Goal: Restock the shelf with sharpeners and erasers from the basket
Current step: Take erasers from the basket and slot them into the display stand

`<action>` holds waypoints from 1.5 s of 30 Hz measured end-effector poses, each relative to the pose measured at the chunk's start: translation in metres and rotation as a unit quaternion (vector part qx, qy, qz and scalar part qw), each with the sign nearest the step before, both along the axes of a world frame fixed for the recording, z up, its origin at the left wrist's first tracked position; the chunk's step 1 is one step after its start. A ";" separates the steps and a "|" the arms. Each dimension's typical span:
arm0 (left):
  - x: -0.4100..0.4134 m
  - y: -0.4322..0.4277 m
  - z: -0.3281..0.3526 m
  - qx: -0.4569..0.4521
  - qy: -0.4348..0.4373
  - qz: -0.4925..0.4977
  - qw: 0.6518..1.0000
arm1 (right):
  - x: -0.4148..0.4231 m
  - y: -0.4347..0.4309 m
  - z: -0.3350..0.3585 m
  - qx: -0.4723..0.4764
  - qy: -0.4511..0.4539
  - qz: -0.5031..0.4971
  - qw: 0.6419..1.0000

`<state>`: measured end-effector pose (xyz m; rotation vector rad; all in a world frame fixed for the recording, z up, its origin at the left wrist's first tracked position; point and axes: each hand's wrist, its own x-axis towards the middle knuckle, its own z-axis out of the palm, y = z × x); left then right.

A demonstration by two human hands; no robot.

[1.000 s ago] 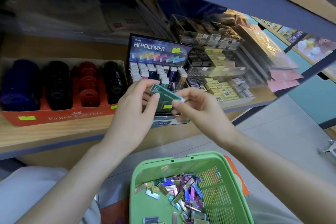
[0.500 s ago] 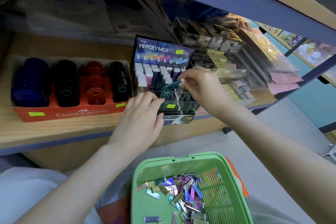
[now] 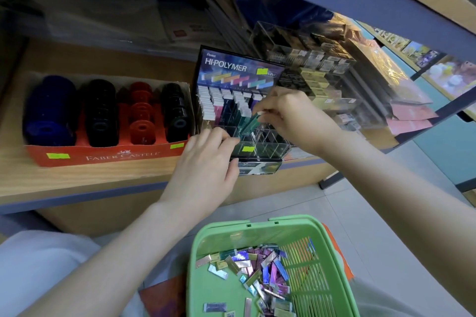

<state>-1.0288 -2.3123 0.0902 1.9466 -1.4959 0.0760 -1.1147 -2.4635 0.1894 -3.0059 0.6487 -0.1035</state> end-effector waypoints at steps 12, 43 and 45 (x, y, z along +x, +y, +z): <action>0.000 0.001 -0.004 -0.002 -0.034 -0.007 0.999 | 0.006 0.006 -0.040 -0.035 -0.088 -0.005 0.996; -0.064 -0.021 -0.188 0.317 -0.069 -0.130 0.937 | -0.256 0.043 -0.379 0.340 0.151 -0.395 0.840; -0.065 -0.026 -0.189 0.318 -0.088 -0.126 0.936 | -0.257 0.034 -0.393 0.346 0.130 -0.418 0.830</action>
